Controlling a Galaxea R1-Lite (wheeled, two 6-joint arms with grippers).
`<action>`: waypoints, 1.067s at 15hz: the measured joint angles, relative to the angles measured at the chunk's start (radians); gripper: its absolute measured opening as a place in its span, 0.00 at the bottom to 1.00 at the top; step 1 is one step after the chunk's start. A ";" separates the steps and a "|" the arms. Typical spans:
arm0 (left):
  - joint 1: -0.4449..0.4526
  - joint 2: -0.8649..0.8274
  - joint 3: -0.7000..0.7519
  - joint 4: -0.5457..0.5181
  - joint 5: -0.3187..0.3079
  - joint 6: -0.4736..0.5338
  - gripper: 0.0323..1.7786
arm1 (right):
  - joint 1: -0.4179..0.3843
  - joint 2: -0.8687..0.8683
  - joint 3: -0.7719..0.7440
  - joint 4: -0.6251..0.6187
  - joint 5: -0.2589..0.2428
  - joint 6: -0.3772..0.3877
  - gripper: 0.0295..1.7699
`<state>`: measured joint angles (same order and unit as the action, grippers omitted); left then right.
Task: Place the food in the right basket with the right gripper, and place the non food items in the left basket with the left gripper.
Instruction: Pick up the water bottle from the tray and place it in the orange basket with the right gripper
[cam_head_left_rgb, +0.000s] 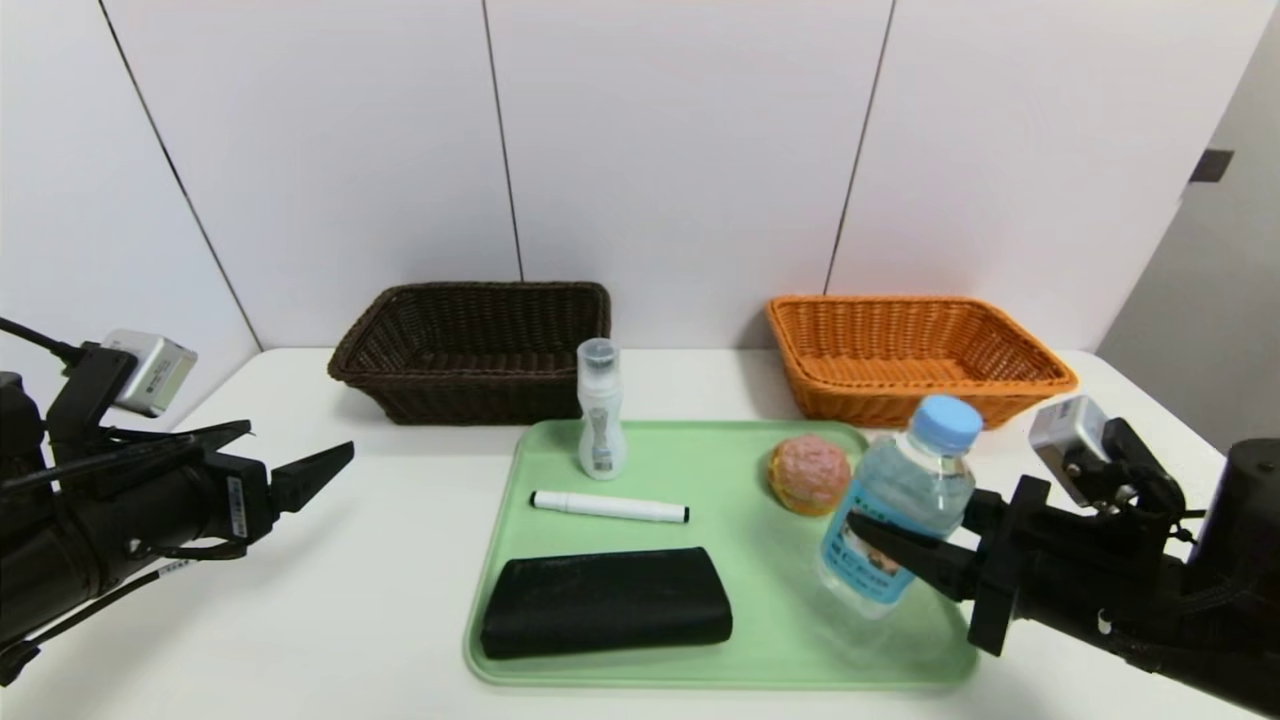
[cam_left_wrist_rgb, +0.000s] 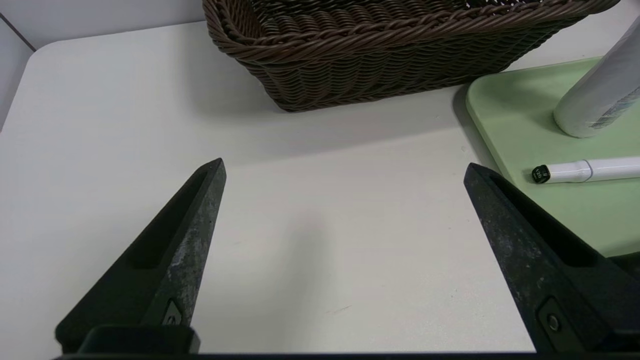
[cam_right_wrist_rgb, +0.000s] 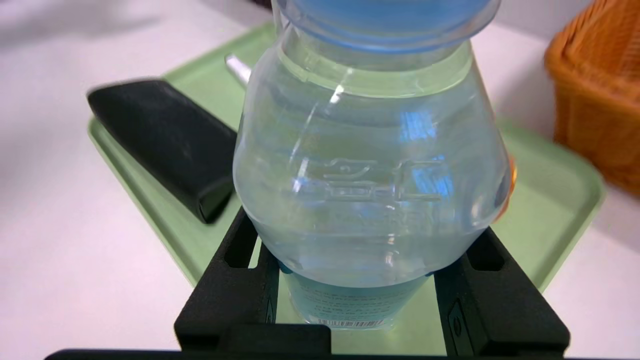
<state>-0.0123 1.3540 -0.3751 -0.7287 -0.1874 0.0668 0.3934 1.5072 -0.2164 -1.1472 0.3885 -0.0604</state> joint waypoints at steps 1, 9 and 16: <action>0.000 0.000 0.002 0.000 0.000 -0.001 0.95 | 0.001 -0.034 -0.019 0.029 0.000 0.001 0.46; 0.000 -0.007 0.014 0.000 0.001 -0.010 0.95 | -0.107 -0.209 -0.381 0.436 -0.013 0.032 0.46; 0.000 0.010 0.003 -0.084 0.000 -0.023 0.95 | -0.296 0.048 -0.747 0.449 -0.023 0.028 0.46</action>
<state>-0.0123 1.3643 -0.3717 -0.8123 -0.1870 0.0443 0.0974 1.5553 -0.9636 -0.6979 0.3651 -0.0321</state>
